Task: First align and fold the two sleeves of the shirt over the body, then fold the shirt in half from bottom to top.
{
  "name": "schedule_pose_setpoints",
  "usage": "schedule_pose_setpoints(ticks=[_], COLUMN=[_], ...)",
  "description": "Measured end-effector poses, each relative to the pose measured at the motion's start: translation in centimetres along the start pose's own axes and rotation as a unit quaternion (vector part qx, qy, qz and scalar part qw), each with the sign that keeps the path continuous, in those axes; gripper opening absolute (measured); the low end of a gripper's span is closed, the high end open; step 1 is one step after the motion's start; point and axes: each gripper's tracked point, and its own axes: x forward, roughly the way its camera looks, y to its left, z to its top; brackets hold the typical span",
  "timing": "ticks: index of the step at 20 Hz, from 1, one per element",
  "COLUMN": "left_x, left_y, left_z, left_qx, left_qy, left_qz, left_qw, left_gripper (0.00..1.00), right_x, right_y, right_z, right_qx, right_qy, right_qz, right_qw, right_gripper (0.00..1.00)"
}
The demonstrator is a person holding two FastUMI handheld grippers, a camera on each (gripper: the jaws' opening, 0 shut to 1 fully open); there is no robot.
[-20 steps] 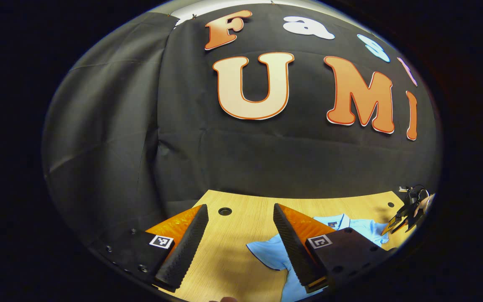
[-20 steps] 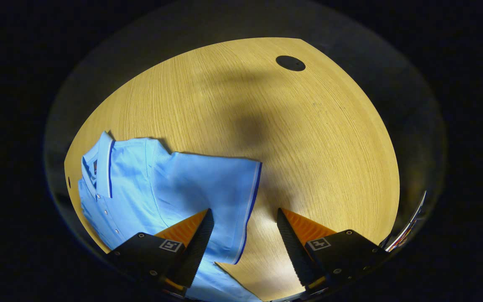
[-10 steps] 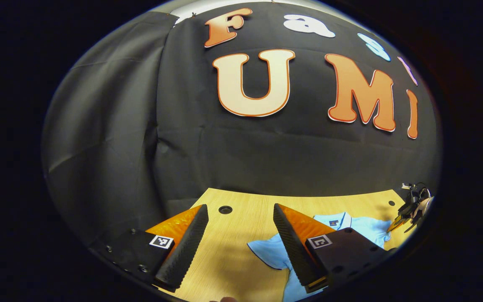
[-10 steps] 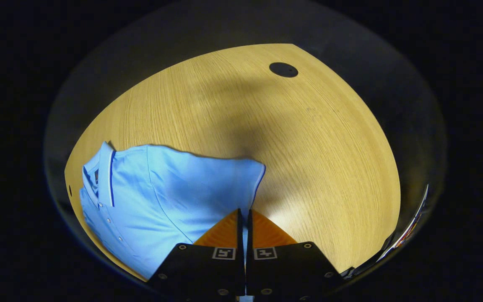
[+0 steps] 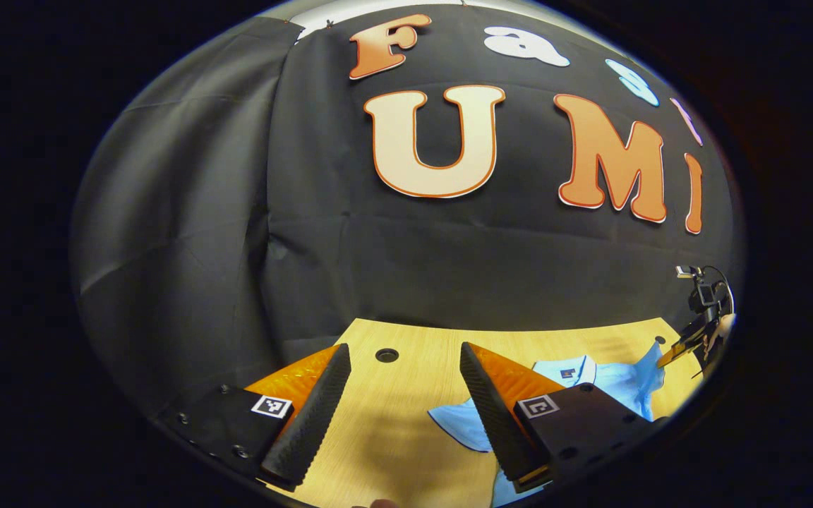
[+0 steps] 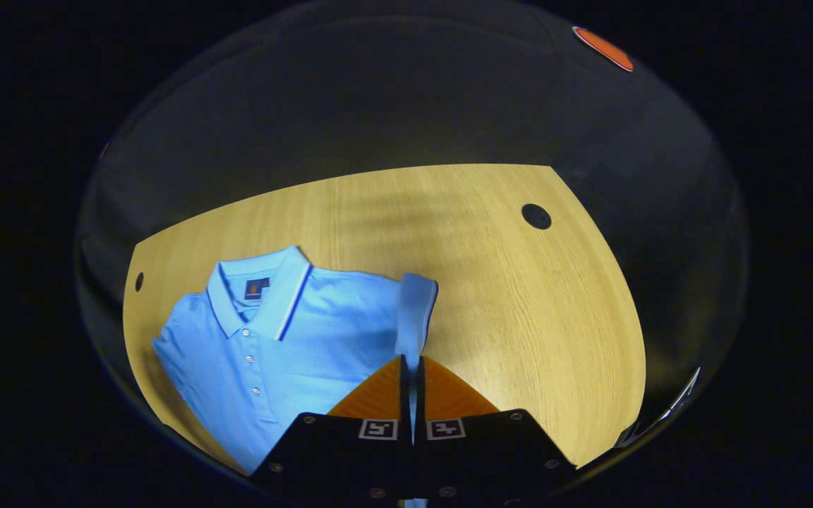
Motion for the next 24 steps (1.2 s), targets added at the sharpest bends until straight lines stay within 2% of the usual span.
schedule_pose_setpoints(ticks=[5,9,12,15,16,17,18,19,20,21,24], left_x=[-0.3,-0.4,-0.2,-0.3,-0.2,0.1,0.3,0.7,1.1,1.5,2.5], left_y=[2.2,3.5,4.1,4.1,4.1,3.9,3.7,3.1,2.5,1.8,-1.2], left_z=[-1.1,-1.9,-2.5,-2.8,-2.7,-3.0,-3.3,-3.8,-4.3,-4.9,-8.4], left_qx=[-0.006,-0.010,-0.012,-0.013,-0.012,-0.010,-0.009,-0.010,-0.014,-0.021,-0.043], left_qy=[0.007,0.015,0.023,0.030,0.031,0.036,0.042,0.049,0.058,0.071,0.142], left_qz=[0.008,0.014,0.017,0.017,0.018,0.016,0.015,0.011,0.007,0.003,-0.022], left_qw=[1.000,1.000,1.000,0.999,0.999,0.999,0.999,0.999,0.998,0.997,0.989], left_gripper=[1.00,1.00,1.00,1.00,1.00,1.00,1.00,1.00,1.00,1.00,1.00], right_x=[-1.5,-2.0,-2.1,-2.4,-2.7,-2.8,-3.0,-3.3,-3.7,-4.1,-5.5], right_y=[6.6,10.3,13.6,15.9,16.0,15.7,15.2,14.8,14.5,14.1,11.8], right_z=[-0.8,-0.8,-1.7,-2.6,-2.8,-2.5,-2.1,-1.6,-1.0,-0.6,-0.1], right_qx=[-0.037,-0.065,-0.076,-0.076,-0.074,-0.076,-0.078,-0.075,-0.071,-0.065,-0.046], right_qy=[-0.007,-0.021,-0.015,-0.007,-0.005,-0.013,-0.022,-0.034,-0.048,-0.058,-0.075], right_qz=[0.044,0.063,0.098,0.130,0.133,0.130,0.124,0.120,0.121,0.121,0.119], right_qw=[0.998,0.996,0.992,0.989,0.988,0.989,0.989,0.989,0.989,0.989,0.989], right_gripper=[0.00,0.01,0.03,0.16,0.25,0.40,0.44,0.69,0.75,0.95,0.98])
